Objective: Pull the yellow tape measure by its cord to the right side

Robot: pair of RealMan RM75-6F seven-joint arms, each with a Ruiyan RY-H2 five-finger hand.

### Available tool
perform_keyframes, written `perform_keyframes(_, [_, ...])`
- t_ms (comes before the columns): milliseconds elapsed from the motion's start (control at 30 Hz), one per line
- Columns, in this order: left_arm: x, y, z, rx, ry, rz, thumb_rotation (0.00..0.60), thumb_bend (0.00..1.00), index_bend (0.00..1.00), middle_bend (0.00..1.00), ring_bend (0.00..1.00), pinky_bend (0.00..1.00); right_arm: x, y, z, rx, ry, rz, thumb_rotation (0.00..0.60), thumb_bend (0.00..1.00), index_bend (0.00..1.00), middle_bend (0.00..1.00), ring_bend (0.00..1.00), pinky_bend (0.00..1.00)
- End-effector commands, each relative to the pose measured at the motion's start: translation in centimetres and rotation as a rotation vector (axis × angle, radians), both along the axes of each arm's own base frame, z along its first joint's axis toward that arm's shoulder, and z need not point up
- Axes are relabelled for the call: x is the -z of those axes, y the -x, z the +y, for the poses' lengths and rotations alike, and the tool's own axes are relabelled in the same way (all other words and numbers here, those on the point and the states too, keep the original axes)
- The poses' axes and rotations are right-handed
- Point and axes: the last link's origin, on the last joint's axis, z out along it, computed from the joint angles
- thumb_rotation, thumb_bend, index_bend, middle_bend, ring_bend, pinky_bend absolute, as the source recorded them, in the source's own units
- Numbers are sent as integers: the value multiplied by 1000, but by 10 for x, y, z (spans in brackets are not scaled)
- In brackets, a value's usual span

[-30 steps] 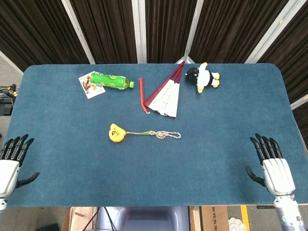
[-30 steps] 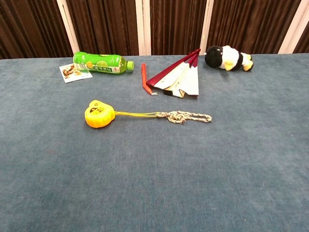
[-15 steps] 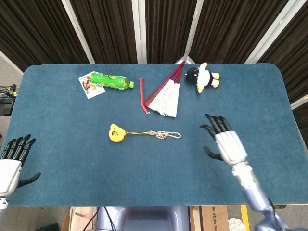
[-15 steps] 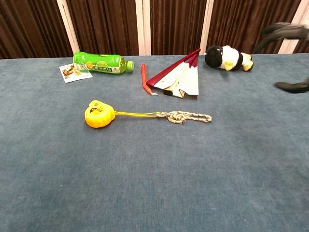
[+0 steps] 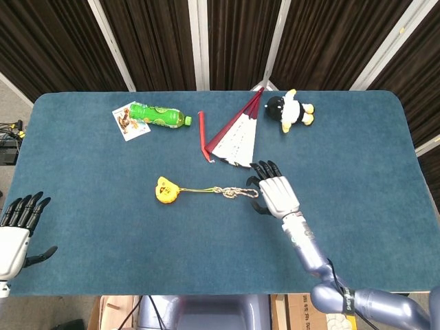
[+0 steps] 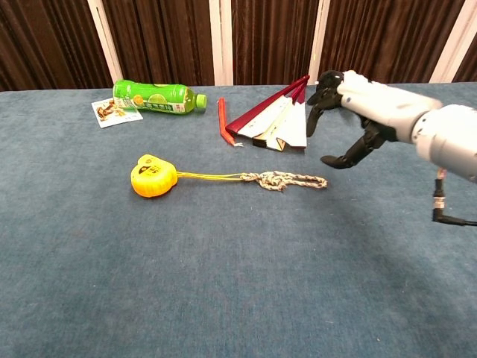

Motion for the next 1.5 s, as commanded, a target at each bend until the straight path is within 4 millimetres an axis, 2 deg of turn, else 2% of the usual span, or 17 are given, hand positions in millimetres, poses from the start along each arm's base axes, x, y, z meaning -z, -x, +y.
perform_keyframes(33, [0,0,1,-3,2,-4,600,0,0,0,0,0,16,-1,-6,11,-12,33,600,346,426,146,6,37])
perform_keyframes(300, [2,1,2,-14,10,-10,600,0,0,0,0,0,42,18,-18,111,-15,54,600,345,445,161,7,37])
perform_keyframes(600, [2,1,4,-18,12,-12,600,0,0,0,0,0,47,35,-27,164,6,62,600,346,502,189,10,37])
perform_keyframes(1500, [4,1,6,-19,15,-15,600,0,0,0,0,0,60,34,-24,182,-1,33,600,346,551,222,31,40])
